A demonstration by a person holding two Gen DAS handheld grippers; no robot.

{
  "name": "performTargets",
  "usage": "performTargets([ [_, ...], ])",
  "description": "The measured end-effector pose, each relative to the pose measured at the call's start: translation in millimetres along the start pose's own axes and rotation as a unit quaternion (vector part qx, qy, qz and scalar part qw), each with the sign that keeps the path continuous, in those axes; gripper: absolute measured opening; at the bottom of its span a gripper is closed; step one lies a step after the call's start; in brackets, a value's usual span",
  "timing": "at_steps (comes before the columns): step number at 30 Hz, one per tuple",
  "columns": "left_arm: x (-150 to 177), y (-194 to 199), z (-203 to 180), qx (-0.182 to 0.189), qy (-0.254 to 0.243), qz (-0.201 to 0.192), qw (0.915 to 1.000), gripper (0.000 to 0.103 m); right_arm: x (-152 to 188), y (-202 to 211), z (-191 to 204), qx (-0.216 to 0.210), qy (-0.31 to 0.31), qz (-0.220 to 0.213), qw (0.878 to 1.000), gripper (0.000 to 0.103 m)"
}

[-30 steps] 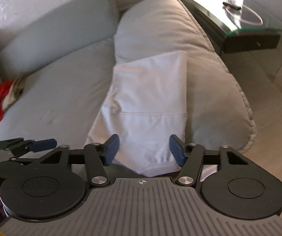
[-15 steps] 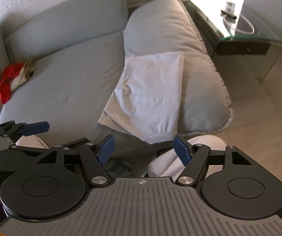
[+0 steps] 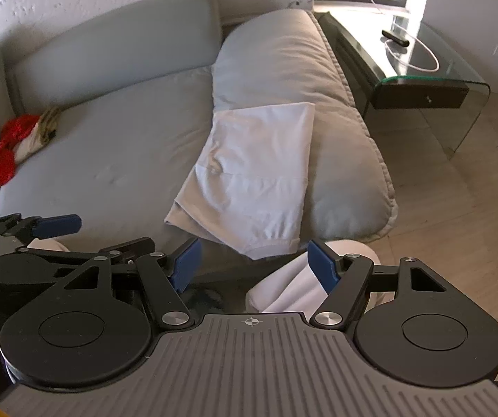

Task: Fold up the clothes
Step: 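Open both tools and release the shirt on the cushion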

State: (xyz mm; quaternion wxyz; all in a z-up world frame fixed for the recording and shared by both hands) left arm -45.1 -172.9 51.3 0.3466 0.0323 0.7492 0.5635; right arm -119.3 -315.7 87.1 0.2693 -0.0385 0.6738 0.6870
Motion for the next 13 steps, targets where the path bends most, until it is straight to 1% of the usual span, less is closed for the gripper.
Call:
performTargets([
  [8, -1.4, -5.8, -0.1, 0.005, -0.004, 0.005, 1.0, 0.097, -0.5, -6.5, -2.5, -0.004, -0.008, 0.008, 1.0, 0.073],
  [13, -3.0, -7.5, 0.6, 0.011, 0.001, 0.004, 0.9999, 0.097, -1.6, -7.7, -3.8, -0.004, -0.012, 0.004, 1.0, 0.073],
])
Point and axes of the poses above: each gripper's, at about its wrist camera, not at the fingertips, and y roughly against the way its jaws point, z to its left, x to its underside, the point moved 7 cm from there along -y, roughly the way its jaws point, and after that the axes turned 6 degrees about z, right-handed, at the moved point
